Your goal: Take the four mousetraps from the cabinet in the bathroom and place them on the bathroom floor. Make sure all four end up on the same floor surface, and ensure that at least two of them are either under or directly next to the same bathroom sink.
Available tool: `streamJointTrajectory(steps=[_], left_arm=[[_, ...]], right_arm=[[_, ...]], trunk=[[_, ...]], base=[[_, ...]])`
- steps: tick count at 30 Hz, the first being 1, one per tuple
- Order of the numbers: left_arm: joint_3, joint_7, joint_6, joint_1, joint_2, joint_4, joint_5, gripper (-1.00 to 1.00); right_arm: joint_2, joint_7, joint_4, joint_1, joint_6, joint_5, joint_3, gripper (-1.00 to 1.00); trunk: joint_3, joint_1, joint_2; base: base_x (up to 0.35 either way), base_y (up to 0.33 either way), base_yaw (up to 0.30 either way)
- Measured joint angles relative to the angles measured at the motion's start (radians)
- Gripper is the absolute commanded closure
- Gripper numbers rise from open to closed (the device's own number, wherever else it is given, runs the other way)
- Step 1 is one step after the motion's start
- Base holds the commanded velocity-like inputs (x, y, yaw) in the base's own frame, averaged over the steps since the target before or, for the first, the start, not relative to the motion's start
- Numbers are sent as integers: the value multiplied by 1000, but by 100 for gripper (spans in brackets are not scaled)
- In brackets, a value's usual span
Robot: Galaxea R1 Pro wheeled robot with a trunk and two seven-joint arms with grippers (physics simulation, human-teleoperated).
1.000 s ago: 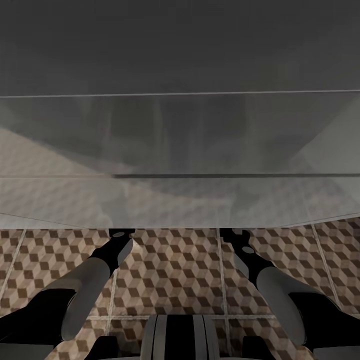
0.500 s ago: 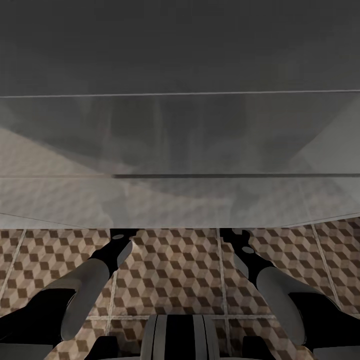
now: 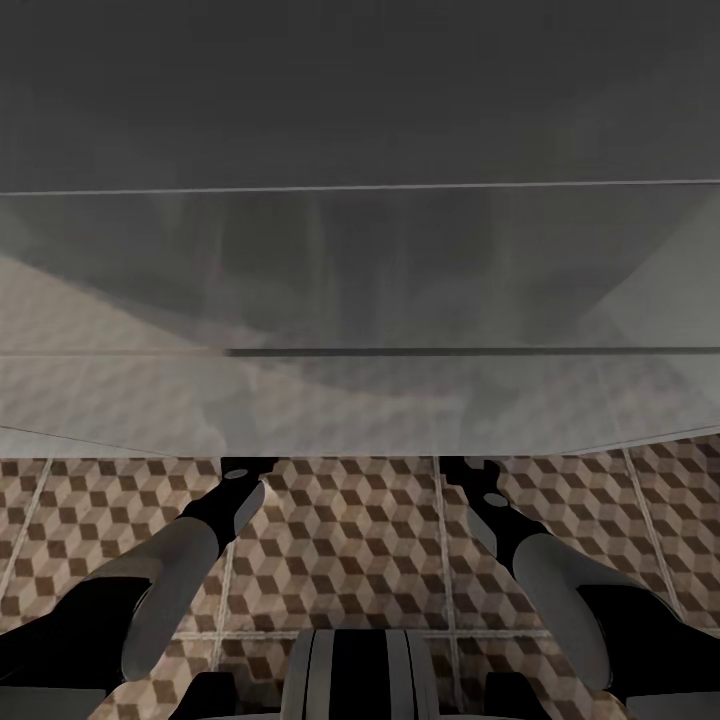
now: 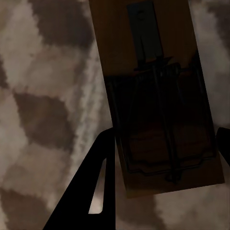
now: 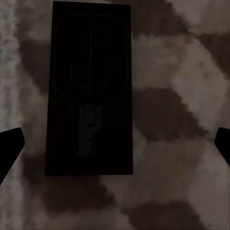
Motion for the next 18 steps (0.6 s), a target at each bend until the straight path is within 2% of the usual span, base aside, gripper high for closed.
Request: streamJointTrajectory(steps=[9,18], left_arm=[[0,-7,6,-1,-1,0,0,100],[0,-23,51,-2,1,-1,0,100]], right_arm=[[-1,0,0,0,0,0,0,-100],[0,0,0,0,0,0,0,-100]], trunk=[[0,0,0],[0,0,0]], base=[[0,0,0],[0,0,0]])
